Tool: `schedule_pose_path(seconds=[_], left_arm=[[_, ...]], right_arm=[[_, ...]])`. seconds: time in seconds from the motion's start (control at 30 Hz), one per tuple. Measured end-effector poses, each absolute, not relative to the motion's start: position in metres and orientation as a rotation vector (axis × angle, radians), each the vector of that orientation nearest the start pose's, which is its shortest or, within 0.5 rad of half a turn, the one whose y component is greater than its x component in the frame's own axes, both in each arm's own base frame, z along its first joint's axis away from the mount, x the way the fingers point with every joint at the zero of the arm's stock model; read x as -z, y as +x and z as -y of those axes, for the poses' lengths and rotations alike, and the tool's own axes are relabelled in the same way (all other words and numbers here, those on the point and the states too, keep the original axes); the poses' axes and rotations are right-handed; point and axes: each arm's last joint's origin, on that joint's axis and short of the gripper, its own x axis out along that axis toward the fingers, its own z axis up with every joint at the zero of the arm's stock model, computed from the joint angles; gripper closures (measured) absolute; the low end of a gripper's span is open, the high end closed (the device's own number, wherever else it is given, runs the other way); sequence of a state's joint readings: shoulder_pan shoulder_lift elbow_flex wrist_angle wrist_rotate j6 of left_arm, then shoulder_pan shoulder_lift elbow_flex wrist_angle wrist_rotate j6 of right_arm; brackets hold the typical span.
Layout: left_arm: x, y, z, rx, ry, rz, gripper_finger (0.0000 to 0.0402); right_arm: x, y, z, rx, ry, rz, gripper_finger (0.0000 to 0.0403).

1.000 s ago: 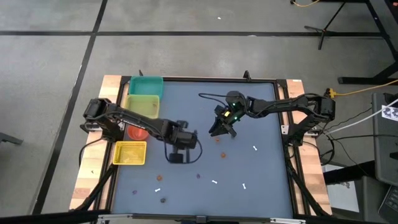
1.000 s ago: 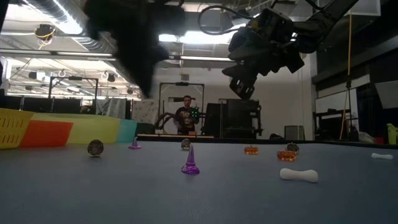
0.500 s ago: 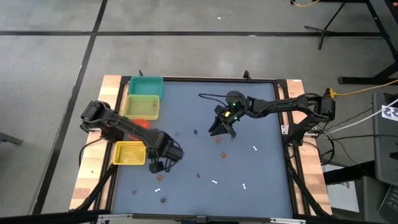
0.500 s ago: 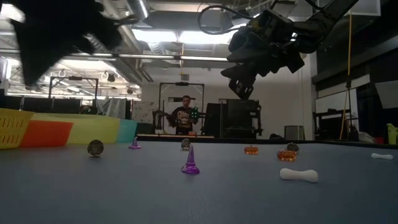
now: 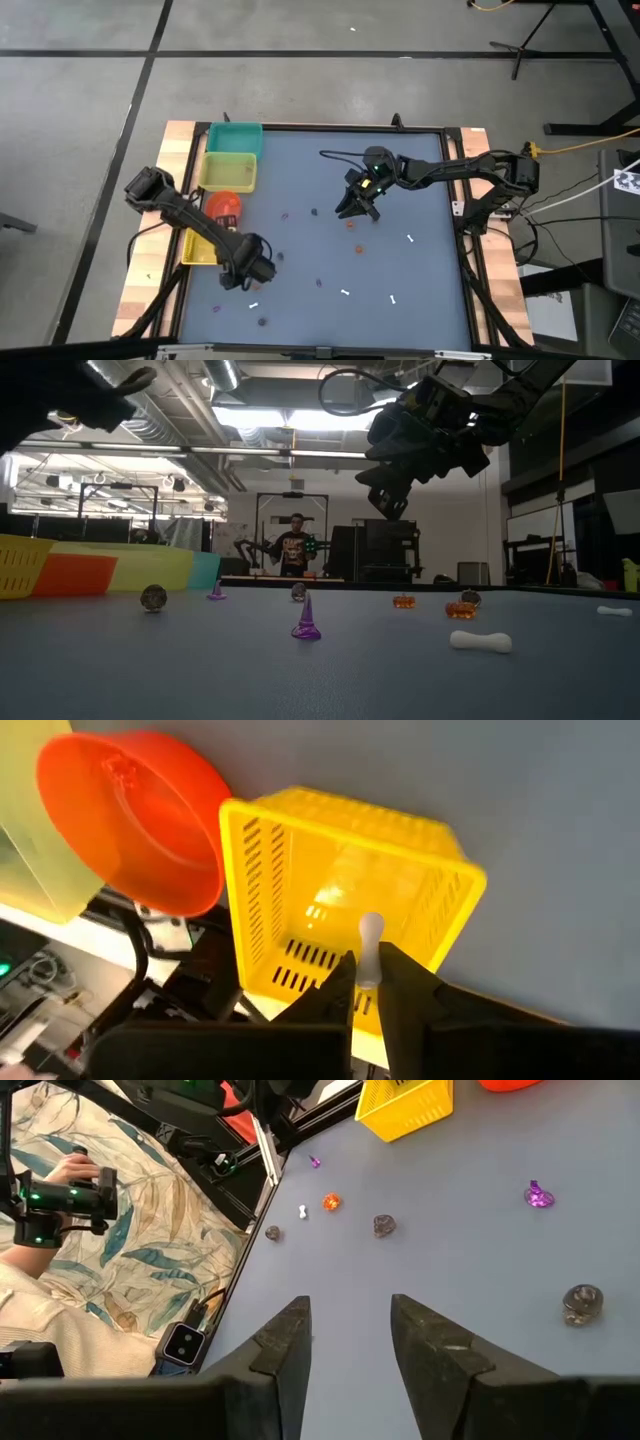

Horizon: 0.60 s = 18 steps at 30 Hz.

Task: Sort Halloween decoration
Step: Put the top right white bone toy into the yellow bin, then put the middle left black skull toy into the green bin

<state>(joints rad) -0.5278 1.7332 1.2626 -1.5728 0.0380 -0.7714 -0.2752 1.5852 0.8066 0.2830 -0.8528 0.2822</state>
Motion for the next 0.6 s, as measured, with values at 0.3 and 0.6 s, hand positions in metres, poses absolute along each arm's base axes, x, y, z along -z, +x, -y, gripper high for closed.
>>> schedule_pose_path(seconds=[0.3, 0.6], left_arm=[[-0.209, 0.215, 0.139, -0.57, -0.007, -1.941, 0.0351], [-0.208, 0.214, 0.138, -0.605, 0.01, -1.916, 0.0302]], right_arm=[[-0.197, 0.311, 0.065, -0.498, 0.538, -0.506, 0.0265], [-0.197, 0.311, 0.065, -0.498, 0.537, -0.506, 0.0265]])
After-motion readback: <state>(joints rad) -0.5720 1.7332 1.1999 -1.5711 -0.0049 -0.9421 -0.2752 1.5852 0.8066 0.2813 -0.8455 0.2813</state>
